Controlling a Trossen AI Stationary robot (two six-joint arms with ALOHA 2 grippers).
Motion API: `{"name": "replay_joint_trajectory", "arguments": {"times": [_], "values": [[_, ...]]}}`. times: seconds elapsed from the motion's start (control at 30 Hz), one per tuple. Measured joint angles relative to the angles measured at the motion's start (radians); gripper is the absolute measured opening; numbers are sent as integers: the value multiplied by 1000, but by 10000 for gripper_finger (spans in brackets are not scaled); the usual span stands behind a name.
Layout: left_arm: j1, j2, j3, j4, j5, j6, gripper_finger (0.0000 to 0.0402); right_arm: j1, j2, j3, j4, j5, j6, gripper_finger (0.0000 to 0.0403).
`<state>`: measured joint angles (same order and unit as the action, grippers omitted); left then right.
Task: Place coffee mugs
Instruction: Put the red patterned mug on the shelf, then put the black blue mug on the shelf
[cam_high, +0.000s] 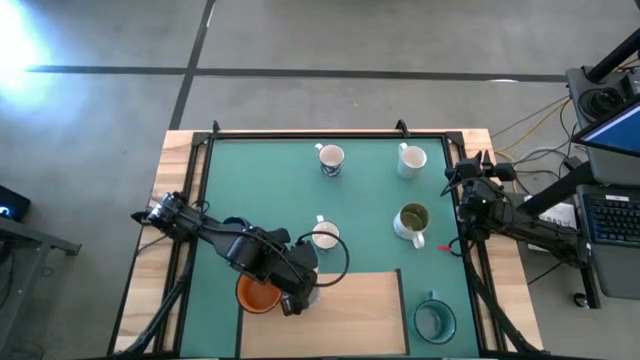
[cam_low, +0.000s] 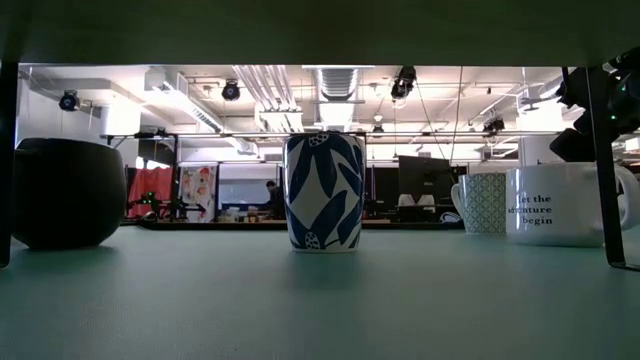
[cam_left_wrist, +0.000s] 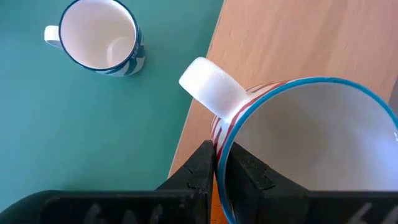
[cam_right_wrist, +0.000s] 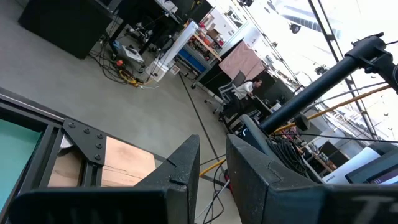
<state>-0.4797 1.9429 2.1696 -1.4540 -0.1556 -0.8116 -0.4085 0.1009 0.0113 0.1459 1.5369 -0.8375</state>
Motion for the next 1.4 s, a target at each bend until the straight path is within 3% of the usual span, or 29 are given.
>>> {"name": "replay_joint_trajectory", "arguments": {"times": [0.87,1.4], "values": [[2,-3,43,11,4,-8,67,0,0,0,0,0,0,68],[36,-3,140,-81,-183,20,67,0,-1,0,0,0,0,68]]}}
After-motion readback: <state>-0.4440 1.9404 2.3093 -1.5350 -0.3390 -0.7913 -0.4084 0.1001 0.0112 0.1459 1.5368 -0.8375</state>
